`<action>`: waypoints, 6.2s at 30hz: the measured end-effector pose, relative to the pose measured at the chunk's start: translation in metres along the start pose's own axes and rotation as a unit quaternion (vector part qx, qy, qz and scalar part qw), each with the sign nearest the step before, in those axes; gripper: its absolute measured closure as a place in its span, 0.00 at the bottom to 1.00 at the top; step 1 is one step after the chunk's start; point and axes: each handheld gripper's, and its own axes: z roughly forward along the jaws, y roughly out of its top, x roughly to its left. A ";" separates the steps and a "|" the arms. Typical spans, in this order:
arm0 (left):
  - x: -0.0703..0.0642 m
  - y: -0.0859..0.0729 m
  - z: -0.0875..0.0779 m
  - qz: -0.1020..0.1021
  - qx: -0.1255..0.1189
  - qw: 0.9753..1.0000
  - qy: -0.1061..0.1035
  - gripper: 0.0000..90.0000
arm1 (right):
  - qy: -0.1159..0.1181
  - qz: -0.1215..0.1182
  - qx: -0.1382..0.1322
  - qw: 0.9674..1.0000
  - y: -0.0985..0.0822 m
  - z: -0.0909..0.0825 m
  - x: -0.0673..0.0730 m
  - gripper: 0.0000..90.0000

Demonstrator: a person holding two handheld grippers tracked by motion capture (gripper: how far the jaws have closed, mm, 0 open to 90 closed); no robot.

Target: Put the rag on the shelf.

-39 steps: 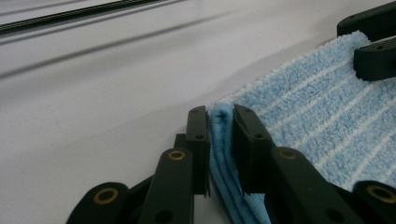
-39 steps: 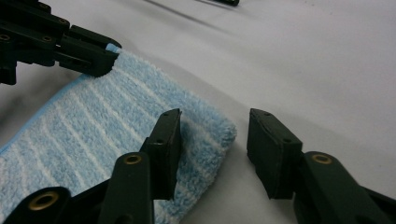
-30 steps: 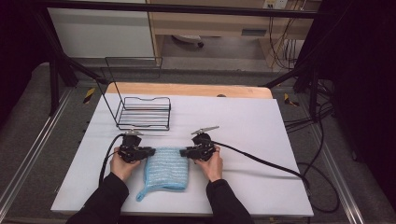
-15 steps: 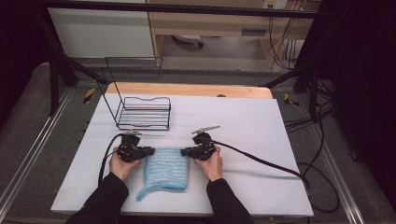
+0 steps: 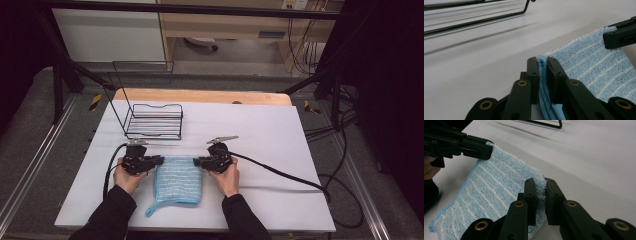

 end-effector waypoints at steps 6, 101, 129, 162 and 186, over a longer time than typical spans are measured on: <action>-0.004 0.001 -0.007 0.004 -0.014 1.000 0.000 0.90 | 0.001 -0.006 -0.016 1.000 0.000 -0.007 0.005 0.90; -0.011 0.095 -0.162 0.035 -0.326 0.945 0.017 0.90 | -0.015 -0.151 -0.294 0.944 0.123 -0.086 0.115 0.91; -0.002 0.150 -0.200 0.039 -0.381 0.923 0.034 0.90 | -0.018 -0.173 -0.347 0.921 0.192 -0.094 0.138 0.91; 0.008 0.220 -0.210 0.049 -0.396 0.915 0.052 0.90 | -0.029 -0.162 -0.385 0.908 0.254 -0.098 0.129 0.91; 0.031 0.253 -0.187 0.056 -0.393 0.916 0.060 0.90 | -0.051 -0.149 -0.398 0.904 0.277 -0.082 0.111 0.91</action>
